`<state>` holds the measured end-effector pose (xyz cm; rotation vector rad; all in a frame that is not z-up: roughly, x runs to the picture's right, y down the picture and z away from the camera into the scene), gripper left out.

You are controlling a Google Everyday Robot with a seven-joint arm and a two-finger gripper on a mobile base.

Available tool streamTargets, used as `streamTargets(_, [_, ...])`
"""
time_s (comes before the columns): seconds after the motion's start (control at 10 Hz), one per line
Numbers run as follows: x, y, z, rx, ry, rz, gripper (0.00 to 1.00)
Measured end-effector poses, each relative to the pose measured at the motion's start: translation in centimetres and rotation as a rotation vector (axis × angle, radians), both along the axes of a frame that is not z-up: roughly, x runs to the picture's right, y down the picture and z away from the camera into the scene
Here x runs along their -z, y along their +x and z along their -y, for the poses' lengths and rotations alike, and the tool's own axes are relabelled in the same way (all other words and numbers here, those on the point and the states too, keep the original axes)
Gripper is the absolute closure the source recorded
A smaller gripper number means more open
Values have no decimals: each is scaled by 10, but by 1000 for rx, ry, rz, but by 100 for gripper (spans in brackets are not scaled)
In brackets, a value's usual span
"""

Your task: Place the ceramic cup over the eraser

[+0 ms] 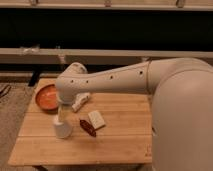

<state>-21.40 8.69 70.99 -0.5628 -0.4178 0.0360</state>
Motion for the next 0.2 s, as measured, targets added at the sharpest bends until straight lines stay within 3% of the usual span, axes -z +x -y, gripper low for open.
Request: streamTargets(0.2, [3,1,4,5,-15,9,20])
